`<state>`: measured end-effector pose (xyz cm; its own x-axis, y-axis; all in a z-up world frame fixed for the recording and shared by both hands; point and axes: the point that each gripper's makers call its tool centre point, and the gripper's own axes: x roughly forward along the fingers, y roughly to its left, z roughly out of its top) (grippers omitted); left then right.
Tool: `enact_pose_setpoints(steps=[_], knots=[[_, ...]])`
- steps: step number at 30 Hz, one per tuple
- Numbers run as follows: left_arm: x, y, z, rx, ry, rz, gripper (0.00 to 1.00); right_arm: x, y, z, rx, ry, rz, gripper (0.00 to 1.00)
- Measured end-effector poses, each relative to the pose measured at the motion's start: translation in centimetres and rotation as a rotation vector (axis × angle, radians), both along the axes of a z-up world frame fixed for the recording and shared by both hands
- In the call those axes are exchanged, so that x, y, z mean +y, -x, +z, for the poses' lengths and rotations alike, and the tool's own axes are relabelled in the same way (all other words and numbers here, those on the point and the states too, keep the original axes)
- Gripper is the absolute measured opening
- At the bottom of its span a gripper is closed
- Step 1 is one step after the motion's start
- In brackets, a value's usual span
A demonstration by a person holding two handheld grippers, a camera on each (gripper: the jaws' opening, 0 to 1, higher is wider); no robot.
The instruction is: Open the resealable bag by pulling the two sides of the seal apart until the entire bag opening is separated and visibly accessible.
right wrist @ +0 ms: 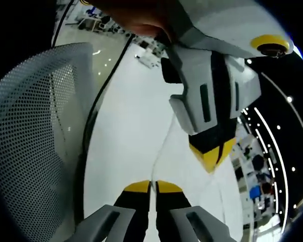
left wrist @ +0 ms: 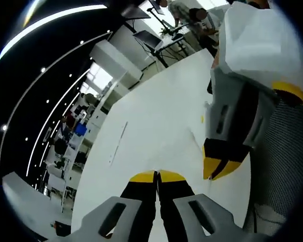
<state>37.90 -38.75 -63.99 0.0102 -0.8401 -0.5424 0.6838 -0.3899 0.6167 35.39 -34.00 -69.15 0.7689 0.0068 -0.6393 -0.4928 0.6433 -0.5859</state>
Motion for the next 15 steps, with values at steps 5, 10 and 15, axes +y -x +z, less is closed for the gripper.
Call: enact_pose_setpoints(steps=[5,10,15], knots=[[0.7,0.5,-2.1,0.014,-0.056,-0.012,0.0,0.1,0.5,-0.3,0.009,-0.045,-0.023,0.0],[1.3,0.8,-3.2,0.029,-0.088,-0.018,0.0,-0.1,1.1,-0.2,0.005,-0.14,-0.09,0.01],[2.1,0.7,-4.5,0.033,-0.127,-0.019,0.0,-0.5,1.9,0.2,-0.001,-0.21,-0.148,0.05]])
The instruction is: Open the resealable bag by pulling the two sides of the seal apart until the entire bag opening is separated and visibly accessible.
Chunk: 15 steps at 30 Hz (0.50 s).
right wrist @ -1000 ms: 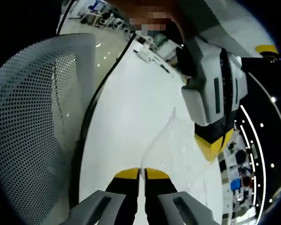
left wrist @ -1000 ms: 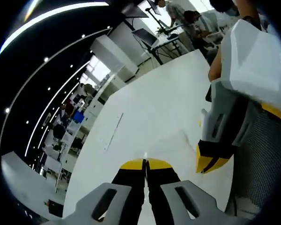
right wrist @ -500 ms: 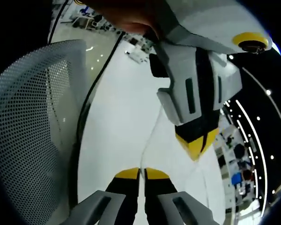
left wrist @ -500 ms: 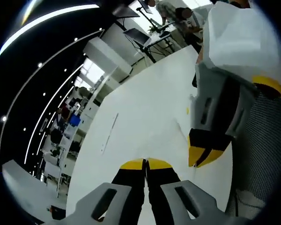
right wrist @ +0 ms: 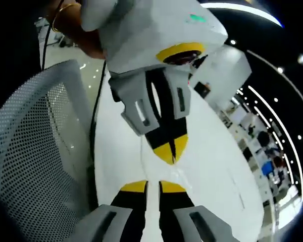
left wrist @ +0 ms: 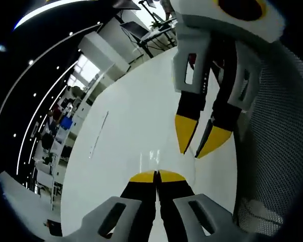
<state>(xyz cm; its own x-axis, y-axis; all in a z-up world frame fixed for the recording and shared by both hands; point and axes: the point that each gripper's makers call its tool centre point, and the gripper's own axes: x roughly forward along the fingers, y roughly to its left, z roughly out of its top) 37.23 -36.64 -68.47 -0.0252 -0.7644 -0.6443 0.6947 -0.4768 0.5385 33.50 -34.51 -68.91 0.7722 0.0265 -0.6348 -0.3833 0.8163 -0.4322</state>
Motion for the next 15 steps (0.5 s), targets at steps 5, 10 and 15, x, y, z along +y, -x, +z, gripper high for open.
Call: enact_pose_setpoints(steps=[5,10,15], knots=[[0.4,-0.1,-0.7,-0.016,-0.005,-0.011,0.0,-1.1,1.2,0.5,-0.01,-0.028,-0.077,0.07],[0.5,-0.3,-1.4,-0.038,-0.018,-0.032,0.0,-2.6,3.2,0.7,-0.007,-0.068,-0.174,0.09],[-0.3,-0.6,-1.5,-0.072,0.018,-0.08,0.0,-4.0,5.6,0.8,-0.007,-0.198,-0.321,0.17]])
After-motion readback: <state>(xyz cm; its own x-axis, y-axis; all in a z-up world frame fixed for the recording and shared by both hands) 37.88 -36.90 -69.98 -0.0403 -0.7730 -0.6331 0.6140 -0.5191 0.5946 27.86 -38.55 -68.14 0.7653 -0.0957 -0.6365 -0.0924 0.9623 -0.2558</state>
